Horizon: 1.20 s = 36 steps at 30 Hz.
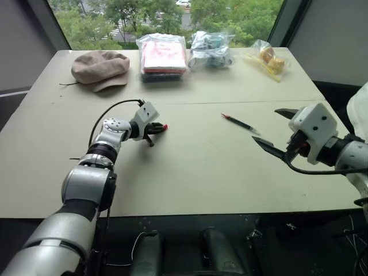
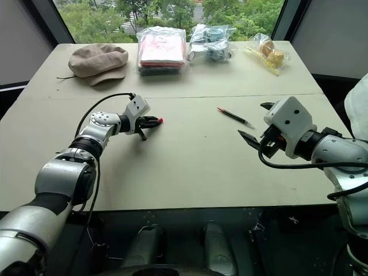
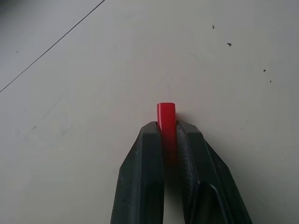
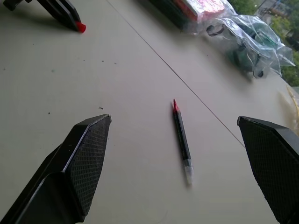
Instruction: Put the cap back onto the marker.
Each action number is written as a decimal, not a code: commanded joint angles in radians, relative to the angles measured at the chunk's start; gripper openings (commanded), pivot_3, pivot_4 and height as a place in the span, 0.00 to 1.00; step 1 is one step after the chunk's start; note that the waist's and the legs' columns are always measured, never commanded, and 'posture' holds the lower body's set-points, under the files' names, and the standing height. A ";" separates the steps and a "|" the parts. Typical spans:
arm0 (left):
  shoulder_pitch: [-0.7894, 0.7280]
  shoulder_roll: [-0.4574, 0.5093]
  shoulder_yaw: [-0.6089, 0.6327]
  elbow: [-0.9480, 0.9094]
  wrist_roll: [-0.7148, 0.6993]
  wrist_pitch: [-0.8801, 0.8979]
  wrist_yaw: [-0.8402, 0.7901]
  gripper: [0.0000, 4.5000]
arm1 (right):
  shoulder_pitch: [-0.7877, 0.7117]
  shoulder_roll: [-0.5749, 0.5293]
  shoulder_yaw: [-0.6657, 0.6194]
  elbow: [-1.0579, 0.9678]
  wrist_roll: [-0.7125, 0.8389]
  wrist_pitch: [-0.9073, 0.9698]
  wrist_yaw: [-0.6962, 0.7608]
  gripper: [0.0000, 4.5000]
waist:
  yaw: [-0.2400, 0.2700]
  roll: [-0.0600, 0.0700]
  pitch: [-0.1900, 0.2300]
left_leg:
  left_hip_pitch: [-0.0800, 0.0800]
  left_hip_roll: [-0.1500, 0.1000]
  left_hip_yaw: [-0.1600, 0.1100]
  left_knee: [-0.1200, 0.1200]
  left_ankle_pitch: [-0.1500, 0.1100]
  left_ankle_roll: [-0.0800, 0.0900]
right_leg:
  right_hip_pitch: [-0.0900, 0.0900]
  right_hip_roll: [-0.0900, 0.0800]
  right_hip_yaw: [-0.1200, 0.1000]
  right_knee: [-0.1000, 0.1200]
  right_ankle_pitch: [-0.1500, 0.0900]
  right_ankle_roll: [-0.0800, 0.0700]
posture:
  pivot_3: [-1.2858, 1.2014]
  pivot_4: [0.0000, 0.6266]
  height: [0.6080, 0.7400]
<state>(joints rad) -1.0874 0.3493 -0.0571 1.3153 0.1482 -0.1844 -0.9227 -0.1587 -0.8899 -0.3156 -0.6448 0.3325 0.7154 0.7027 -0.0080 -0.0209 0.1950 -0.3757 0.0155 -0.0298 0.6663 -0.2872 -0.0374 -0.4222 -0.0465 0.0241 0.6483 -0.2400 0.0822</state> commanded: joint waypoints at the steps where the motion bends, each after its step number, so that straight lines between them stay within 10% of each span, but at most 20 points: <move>1: 0.004 0.001 0.002 0.009 0.004 0.003 -0.020 0.01 | -0.020 -0.021 -0.011 -0.022 0.005 -0.008 -0.003 1.00 | 0.000 0.000 0.000 | 0.000 0.000 0.000 0.000 0.000 0.000 | 0.000 0.000 0.000 0.000 0.000 0.000 | 0.52 0.24 1.00; 16: 0.069 0.105 0.087 -0.121 -0.109 -0.013 -0.193 0.01 | -0.122 0.114 0.177 0.310 -0.039 -0.198 0.020 1.00 | -0.013 -0.001 0.000 | 0.000 0.001 0.000 -0.001 0.000 0.000 | -0.001 0.001 0.000 0.000 0.000 0.000 | 0.52 0.24 1.00; 27: 0.564 0.230 0.162 -1.103 -0.370 0.448 -0.222 0.01 | -0.511 0.224 0.331 1.037 -0.150 -0.540 0.184 1.00 | -0.018 0.000 0.001 | 0.000 0.001 0.001 -0.001 0.000 0.000 | -0.003 0.000 0.001 0.001 0.000 0.000 | 0.52 0.24 1.00; 36: 0.724 0.312 0.210 -1.449 -0.482 0.660 -0.116 0.01 | -0.818 0.300 0.386 1.648 -0.269 -0.787 0.267 1.00 | -0.013 0.001 0.001 | 0.000 0.001 0.001 -0.001 0.000 0.000 | -0.003 -0.001 0.001 0.001 0.000 -0.001 | 0.52 0.24 1.00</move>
<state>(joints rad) -0.3676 0.6457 0.1263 -0.0751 -0.3073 0.4573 -1.0571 -0.9344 -0.5882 0.0759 0.9384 0.0808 -0.0235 0.9646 -0.0206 -0.0200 0.1960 -0.3759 0.0166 -0.0283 0.6649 -0.2872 -0.0375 -0.4249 -0.0470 0.0253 0.6489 -0.2398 0.0815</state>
